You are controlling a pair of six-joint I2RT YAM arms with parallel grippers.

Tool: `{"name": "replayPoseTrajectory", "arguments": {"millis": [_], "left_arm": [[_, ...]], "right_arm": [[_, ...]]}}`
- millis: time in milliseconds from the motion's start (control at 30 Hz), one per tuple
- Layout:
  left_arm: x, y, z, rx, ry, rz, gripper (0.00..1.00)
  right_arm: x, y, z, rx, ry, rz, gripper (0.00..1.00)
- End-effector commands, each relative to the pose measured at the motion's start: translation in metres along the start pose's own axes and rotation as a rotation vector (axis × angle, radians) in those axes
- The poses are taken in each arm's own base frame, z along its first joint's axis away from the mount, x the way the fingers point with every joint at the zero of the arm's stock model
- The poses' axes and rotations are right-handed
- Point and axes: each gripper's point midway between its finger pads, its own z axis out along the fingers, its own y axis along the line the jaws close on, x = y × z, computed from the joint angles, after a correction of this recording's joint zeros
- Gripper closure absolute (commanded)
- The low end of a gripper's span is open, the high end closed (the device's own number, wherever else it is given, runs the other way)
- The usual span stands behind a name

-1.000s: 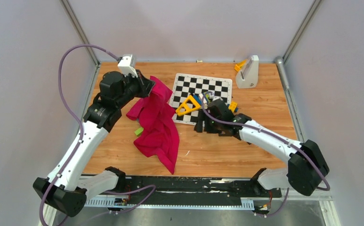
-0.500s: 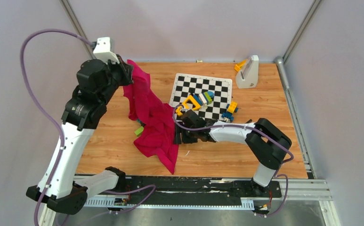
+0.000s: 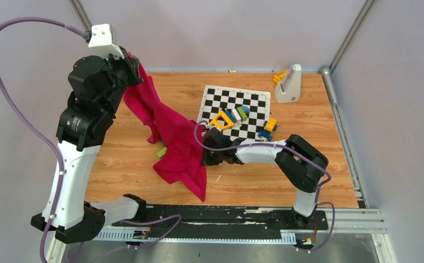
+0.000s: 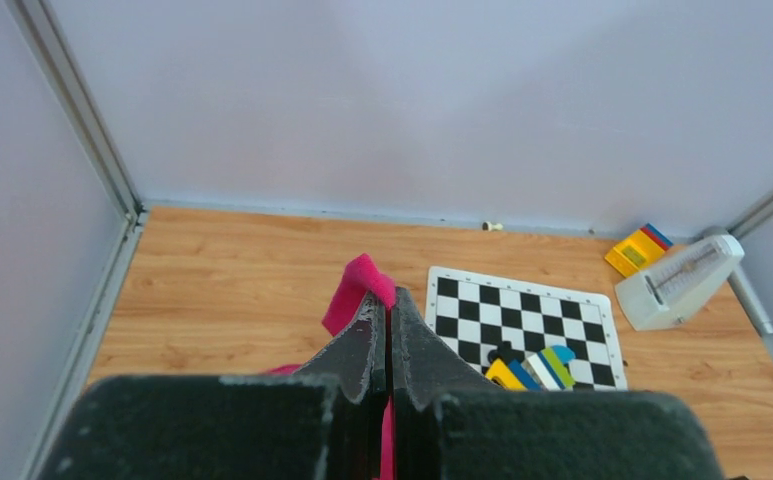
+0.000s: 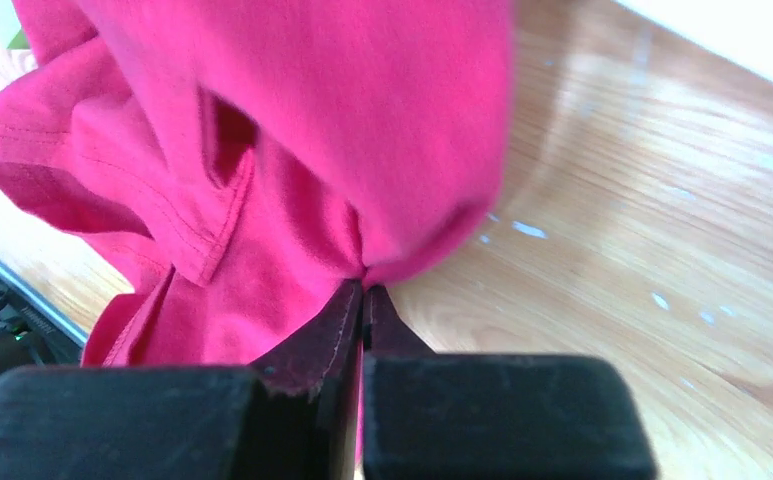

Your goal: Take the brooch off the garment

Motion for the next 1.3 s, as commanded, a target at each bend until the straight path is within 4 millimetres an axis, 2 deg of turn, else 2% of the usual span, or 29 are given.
{"name": "replayPoseTrajectory", "arguments": {"millis": [0, 100, 167, 200, 267, 367, 500, 667, 800, 867, 900, 933, 1000, 1033, 1067, 1100, 1167, 1200, 1233, 1267], "left_arm": [[-0.019, 0.008, -0.007, -0.036, -0.04, 0.035, 1.0], [-0.029, 0.003, -0.009, -0.01, -0.067, 0.044, 1.0], [-0.047, 0.004, -0.016, -0.008, -0.12, 0.035, 1.0], [-0.062, 0.005, -0.024, -0.009, -0.158, 0.028, 1.0], [-0.082, 0.002, -0.033, 0.008, -0.202, 0.019, 1.0], [-0.09, 0.001, -0.041, 0.018, -0.208, 0.015, 1.0], [-0.097, 0.016, -0.046, -0.058, -0.233, 0.012, 1.0], [-0.142, 0.052, -0.085, -0.225, -0.368, 0.016, 1.0], [-0.17, 0.063, -0.123, -0.235, -0.496, 0.002, 1.0], [-0.172, 0.065, -0.134, -0.224, -0.517, -0.017, 1.0], [-0.165, 0.063, -0.13, -0.214, -0.498, -0.031, 1.0], [-0.161, 0.063, -0.136, -0.193, -0.493, -0.039, 1.0], [-0.139, 0.055, -0.13, -0.139, -0.449, -0.065, 1.0], [-0.116, 0.047, -0.12, -0.095, -0.399, -0.078, 1.0], [-0.103, 0.043, -0.114, -0.075, -0.365, -0.084, 1.0], [-0.076, 0.037, -0.101, -0.046, -0.296, -0.095, 1.0], [-0.036, 0.03, -0.086, -0.02, -0.196, -0.112, 1.0], [-0.023, 0.03, -0.082, -0.018, -0.166, -0.117, 1.0], [-0.001, 0.03, -0.077, -0.019, -0.124, -0.124, 1.0], [0.007, 0.031, -0.073, -0.024, -0.116, -0.126, 1.0]], "right_arm": [[-0.056, -0.008, -0.048, 0.089, -0.18, 0.029, 1.0], [-0.091, -0.012, -0.097, 0.059, -0.268, 0.054, 1.0], [-0.118, -0.014, -0.135, 0.045, -0.345, 0.043, 1.0], [-0.132, -0.01, -0.159, 0.032, -0.4, 0.032, 1.0], [-0.15, -0.001, -0.193, 0.017, -0.48, -0.009, 1.0], [-0.169, 0.014, -0.244, 0.012, -0.565, -0.053, 1.0], [-0.201, 0.02, -0.312, 0.048, -0.675, -0.053, 1.0], [-0.227, 0.033, -0.402, 0.037, -0.824, -0.073, 1.0], [-0.231, 0.05, -0.457, 0.008, -0.919, -0.115, 1.0], [-0.228, 0.054, -0.467, 0.0, -0.908, -0.118, 1.0], [-0.223, 0.056, -0.464, -0.014, -0.882, -0.123, 1.0], [-0.216, 0.057, -0.457, -0.033, -0.842, -0.122, 1.0], [-0.202, 0.053, -0.435, -0.051, -0.765, -0.108, 1.0], [-0.192, 0.051, -0.421, -0.068, -0.714, -0.105, 1.0], [-0.183, 0.047, -0.406, -0.074, -0.663, -0.098, 1.0], [-0.174, 0.043, -0.391, -0.078, -0.611, -0.095, 1.0], [-0.157, 0.034, -0.364, -0.078, -0.523, -0.084, 1.0], [-0.148, 0.03, -0.353, -0.08, -0.483, -0.079, 1.0], [-0.141, 0.026, -0.344, -0.08, -0.454, -0.074, 1.0], [-0.135, 0.02, -0.335, -0.073, -0.429, -0.069, 1.0]]}}
